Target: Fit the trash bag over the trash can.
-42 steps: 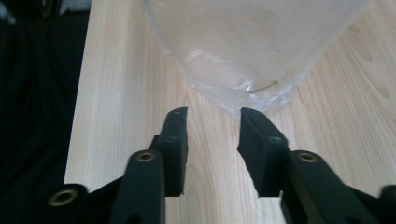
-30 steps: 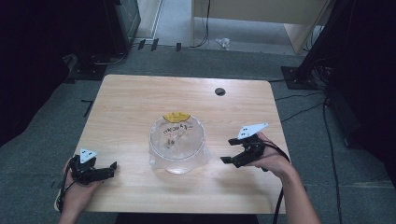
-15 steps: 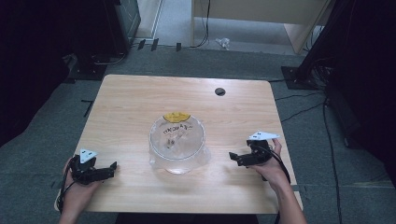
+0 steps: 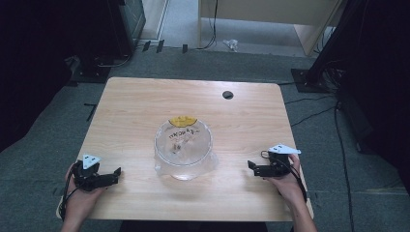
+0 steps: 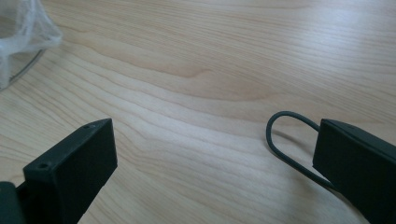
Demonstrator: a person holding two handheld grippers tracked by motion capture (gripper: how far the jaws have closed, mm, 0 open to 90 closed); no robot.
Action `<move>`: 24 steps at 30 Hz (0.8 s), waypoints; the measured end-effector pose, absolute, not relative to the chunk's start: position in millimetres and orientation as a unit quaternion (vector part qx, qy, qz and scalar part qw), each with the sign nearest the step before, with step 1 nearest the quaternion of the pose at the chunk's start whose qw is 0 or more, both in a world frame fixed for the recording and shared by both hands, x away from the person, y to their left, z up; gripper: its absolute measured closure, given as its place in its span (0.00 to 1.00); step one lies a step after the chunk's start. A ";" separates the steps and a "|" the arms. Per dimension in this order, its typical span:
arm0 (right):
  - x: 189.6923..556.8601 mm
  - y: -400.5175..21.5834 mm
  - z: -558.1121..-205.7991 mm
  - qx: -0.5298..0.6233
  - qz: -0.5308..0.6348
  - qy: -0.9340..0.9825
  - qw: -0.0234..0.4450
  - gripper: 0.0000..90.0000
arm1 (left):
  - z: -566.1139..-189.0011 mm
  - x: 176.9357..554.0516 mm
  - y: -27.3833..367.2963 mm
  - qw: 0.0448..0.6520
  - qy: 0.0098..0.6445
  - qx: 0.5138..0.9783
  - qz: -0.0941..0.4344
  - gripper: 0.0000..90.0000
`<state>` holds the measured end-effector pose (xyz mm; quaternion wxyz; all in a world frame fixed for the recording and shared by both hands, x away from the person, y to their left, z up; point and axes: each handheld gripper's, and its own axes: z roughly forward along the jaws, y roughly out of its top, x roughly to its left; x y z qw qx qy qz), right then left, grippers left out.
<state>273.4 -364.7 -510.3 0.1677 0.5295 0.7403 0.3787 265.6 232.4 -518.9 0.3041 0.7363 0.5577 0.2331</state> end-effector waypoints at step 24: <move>242.4 -399.0 -514.7 0.566 0.354 0.719 0.192 0.00 | -518.9 265.6 232.4 0.304 0.558 0.736 0.233 0.00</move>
